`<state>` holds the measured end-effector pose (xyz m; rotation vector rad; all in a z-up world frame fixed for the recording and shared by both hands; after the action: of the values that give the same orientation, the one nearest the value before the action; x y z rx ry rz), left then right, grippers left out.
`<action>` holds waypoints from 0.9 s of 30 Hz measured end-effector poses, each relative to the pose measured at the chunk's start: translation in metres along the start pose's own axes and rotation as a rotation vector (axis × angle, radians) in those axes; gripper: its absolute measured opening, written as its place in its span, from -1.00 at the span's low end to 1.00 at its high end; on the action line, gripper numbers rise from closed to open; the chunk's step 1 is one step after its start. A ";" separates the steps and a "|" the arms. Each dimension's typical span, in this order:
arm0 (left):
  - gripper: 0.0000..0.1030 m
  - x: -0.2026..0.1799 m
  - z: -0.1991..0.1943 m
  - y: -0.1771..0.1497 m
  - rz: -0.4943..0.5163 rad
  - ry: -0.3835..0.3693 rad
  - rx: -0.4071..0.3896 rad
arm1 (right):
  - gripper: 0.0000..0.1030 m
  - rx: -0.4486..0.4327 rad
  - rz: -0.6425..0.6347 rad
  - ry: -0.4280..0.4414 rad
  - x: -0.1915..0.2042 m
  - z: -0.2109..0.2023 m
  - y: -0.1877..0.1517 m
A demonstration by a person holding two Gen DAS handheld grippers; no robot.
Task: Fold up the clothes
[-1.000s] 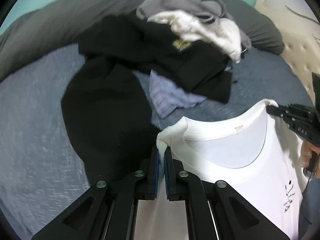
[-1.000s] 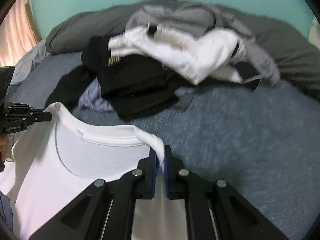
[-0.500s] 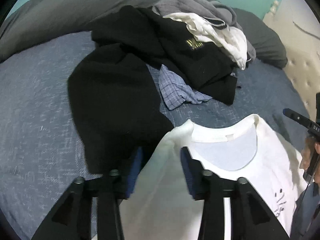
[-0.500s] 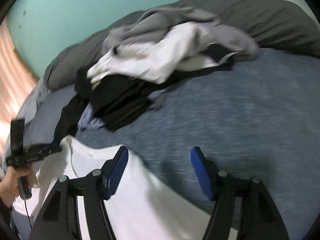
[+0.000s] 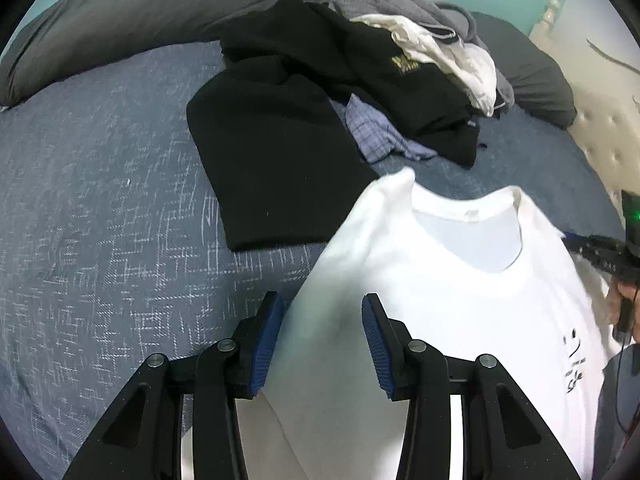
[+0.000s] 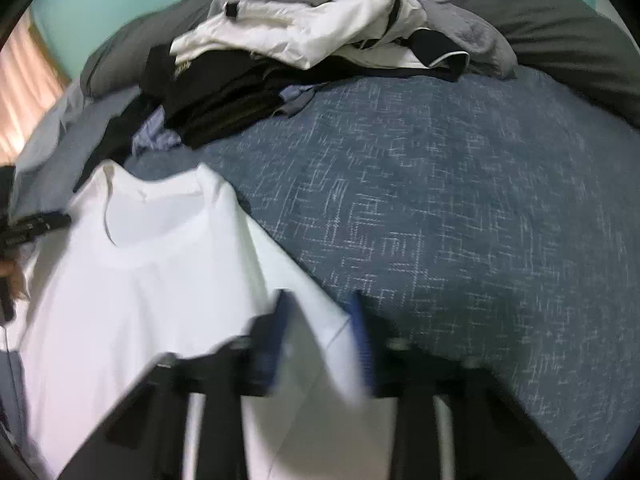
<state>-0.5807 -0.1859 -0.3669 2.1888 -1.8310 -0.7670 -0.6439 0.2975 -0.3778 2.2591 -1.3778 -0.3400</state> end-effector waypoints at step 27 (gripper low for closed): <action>-0.09 0.000 0.011 -0.003 0.017 0.017 -0.027 | -0.38 -0.088 0.098 0.014 0.007 0.017 0.037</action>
<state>-0.5841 -0.1830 -0.3776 2.1536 -1.8187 -0.7622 -0.6769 0.2726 -0.3731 2.1106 -1.4319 -0.3441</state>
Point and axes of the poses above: each gripper's, at about its wrist camera, not at the fingertips, and z roughly the way its jaws point, x to its left, y to its top, the point moved 5 cm from there along z, roughly the way its jaws point, and after that the axes turned 10 degrees about -z, right-handed, at the moved point
